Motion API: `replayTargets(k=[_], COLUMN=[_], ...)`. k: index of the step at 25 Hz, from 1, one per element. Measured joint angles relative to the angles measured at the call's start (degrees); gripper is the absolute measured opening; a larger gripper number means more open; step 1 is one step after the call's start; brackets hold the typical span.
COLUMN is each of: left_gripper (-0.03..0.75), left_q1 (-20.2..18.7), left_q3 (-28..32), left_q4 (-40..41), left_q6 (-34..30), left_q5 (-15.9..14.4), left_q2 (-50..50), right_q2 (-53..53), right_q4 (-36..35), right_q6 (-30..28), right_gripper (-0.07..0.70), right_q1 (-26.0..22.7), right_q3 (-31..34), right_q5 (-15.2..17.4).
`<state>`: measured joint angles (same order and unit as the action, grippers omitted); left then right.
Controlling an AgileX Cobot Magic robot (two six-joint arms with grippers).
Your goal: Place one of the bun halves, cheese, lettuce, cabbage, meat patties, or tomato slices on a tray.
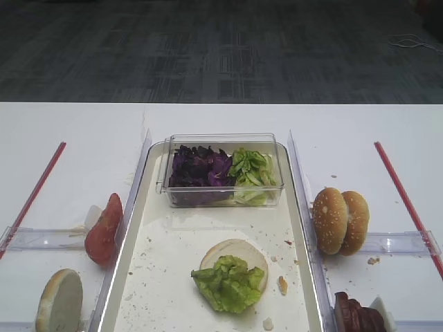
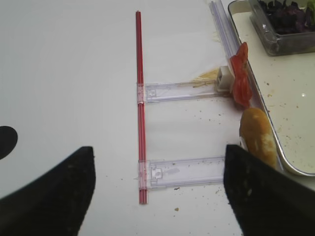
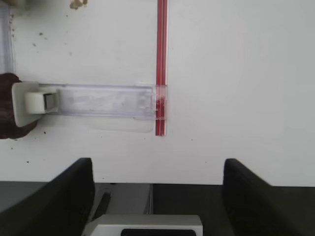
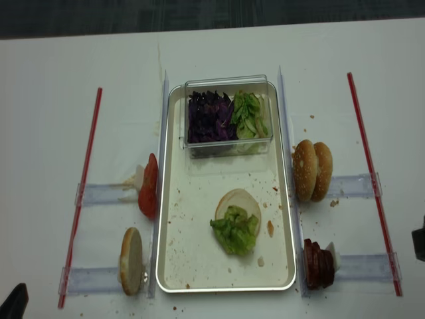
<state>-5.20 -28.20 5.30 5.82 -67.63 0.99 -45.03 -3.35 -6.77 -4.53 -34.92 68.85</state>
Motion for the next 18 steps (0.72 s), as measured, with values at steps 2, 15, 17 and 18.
replayTargets(k=[2,15,17,18], left_gripper=[0.533,0.533,0.533,0.534], left_q1=[0.0,0.0,0.0,0.0], left_q3=[0.0,0.0,0.0,0.0], left_q4=[0.0,0.0,0.0,0.0], left_q6=[0.0,0.0,0.0,0.0], left_q5=[0.0,0.0,0.0,0.0], left_q2=[0.0,0.0,0.0,0.0], right_q2=[6.49,35.99,39.34,41.04], right_q4=[0.0,0.0,0.11,0.11], right_q6=[0.0,0.22,0.35,0.43], right_gripper=[0.573,0.573,0.573,0.573], right_q1=[0.0,0.0,0.0,0.0], right_q3=[1.72,6.86,6.98,6.98], right_q5=[0.0,-4.1,-4.41,-4.45])
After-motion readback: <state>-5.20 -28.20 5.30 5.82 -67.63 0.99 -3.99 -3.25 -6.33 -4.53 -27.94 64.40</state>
